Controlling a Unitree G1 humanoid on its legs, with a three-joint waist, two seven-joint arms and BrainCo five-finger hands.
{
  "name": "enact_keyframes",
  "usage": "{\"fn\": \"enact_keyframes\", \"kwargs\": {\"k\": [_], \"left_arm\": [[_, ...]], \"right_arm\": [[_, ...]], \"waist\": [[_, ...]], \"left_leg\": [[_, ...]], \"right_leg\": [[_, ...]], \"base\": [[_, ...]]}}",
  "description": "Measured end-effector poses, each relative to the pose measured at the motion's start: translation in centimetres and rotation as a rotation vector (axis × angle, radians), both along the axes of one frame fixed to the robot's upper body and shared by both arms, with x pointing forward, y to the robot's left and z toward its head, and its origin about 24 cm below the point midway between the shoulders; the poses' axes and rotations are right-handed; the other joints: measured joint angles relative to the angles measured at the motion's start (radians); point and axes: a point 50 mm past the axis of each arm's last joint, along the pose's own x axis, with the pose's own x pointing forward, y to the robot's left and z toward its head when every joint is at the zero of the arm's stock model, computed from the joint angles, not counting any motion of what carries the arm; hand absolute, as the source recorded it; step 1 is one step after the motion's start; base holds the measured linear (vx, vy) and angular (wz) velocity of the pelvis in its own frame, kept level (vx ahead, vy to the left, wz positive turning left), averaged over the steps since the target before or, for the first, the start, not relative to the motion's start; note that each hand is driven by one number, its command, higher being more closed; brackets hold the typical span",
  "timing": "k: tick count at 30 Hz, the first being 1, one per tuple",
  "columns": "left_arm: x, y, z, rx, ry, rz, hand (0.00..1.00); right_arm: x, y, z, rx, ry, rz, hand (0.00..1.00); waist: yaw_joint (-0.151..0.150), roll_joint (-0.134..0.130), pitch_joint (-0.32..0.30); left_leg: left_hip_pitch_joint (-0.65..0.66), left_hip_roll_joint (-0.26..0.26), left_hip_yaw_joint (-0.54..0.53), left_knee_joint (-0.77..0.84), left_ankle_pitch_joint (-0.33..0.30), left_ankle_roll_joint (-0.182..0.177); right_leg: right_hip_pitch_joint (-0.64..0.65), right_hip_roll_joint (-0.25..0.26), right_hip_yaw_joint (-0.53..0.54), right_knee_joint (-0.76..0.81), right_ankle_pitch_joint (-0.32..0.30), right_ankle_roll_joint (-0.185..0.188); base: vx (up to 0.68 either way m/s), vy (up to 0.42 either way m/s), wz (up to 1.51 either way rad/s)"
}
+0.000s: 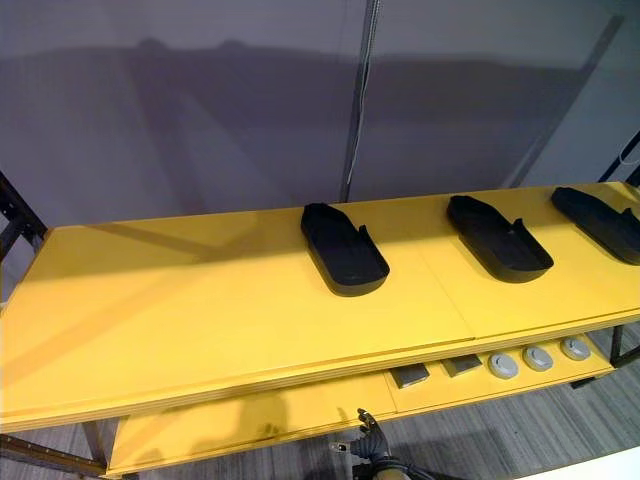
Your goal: Walk over and take plastic housings, then place them on the shelf
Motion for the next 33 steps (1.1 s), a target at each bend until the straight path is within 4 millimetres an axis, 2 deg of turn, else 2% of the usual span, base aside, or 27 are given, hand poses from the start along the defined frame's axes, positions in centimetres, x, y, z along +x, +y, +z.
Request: {"fn": "enact_keyframes", "kwargs": {"k": [2, 4, 9, 10, 15, 20, 29, 31, 33], "left_arm": [[-0.1, -1.8, -1.9, -0.106, 0.062, -0.051, 0.0], [0.9, -3.2, -2.7, -0.168, 0.067, -0.129, 0.0], [3.4, -5.0, -3.1, -0.209, 0.041, -0.281, 0.0], [4.3, -5.3, -3.0, -0.208, 0.031, -0.344, 0.0], [6.2, -7.0, -3.0, -0.217, 0.019, -0.474, 0.0], [7.2, -7.1, -2.8, -0.184, 0.029, -0.567, 0.0], [7.7, -7.4, -2.7, -0.15, 0.048, -0.656, 0.0], [7.6, -7.2, -2.6, -0.144, 0.052, -0.655, 0.0], [7.8, -7.1, -2.6, -0.138, 0.049, -0.653, 0.0]], "right_arm": [[-0.2, -0.2, -0.1, -0.002, 0.005, -0.013, 0.0], [-1.1, -0.6, -0.6, -0.006, 0.041, -0.034, 0.0], [-3.0, -1.2, -1.5, -0.011, 0.117, -0.071, 0.0], [-3.1, -1.3, -1.6, -0.017, 0.124, -0.077, 0.0], [-3.3, -1.6, -1.9, -0.027, 0.147, -0.107, 0.0], [-1.9, -2.2, -1.6, -0.046, 0.118, -0.131, 0.0], [-1.1, -2.3, -1.3, -0.055, 0.094, -0.146, 0.0], [-0.9, -2.3, -1.2, -0.058, 0.087, -0.146, 0.0], [-0.6, -2.6, -0.9, -0.067, 0.071, -0.145, 0.0]], "waist": [[-0.009, 0.001, 0.0], [-0.011, 0.001, 0.0], [-0.015, 0.006, 0.0], [-0.032, 0.005, 0.0], [-0.036, 0.005, 0.006], [-0.061, 0.011, 0.024], [-0.066, 0.012, 0.048], [-0.062, 0.01, 0.061], [-0.063, 0.014, 0.066]], "left_leg": [[0.004, 0.0, 0.007, -0.005, 0.003, -0.004], [0.009, 0.0, 0.01, -0.015, 0.004, -0.006], [0.037, 0.004, 0.032, -0.052, 0.019, -0.003], [0.037, 0.004, 0.032, -0.059, 0.022, -0.001], [0.053, 0.003, 0.057, -0.073, 0.023, 0.0], [0.054, 0.003, 0.083, -0.073, 0.022, -0.002], [0.067, 0.02, 0.136, -0.069, 0.009, -0.008], [0.053, 0.026, 0.163, -0.026, -0.018, -0.008], [-0.009, 0.031, 0.184, 0.086, -0.074, -0.003]], "right_leg": [[-0.001, 0.0, 0.008, -0.002, 0.0, 0.0], [-0.001, 0.002, 0.012, -0.006, 0.0, 0.001], [-0.004, 0.006, 0.036, -0.012, -0.002, 0.003], [-0.004, 0.007, 0.036, -0.019, -0.001, 0.003], [-0.011, 0.011, 0.068, -0.027, -0.001, 0.004], [-0.021, 0.014, 0.097, -0.03, 0.004, 0.006], [-0.037, 0.035, 0.159, -0.042, 0.026, 0.0], [-0.048, 0.041, 0.194, -0.041, 0.033, -0.003], [-0.074, 0.047, 0.227, -0.035, 0.043, -0.005]], "base": [[0.0, 0.006, -0.09], [0.0, -0.001, -0.06], [0.02, -0.001, -0.14], [0.02, -0.004, -0.04], [0.03, -0.002, -0.15], [-0.01, -0.008, -0.17], [-0.06, -0.005, -0.21], [-0.05, 0.007, -0.42], [-0.02, 0.019, -0.49]]}}
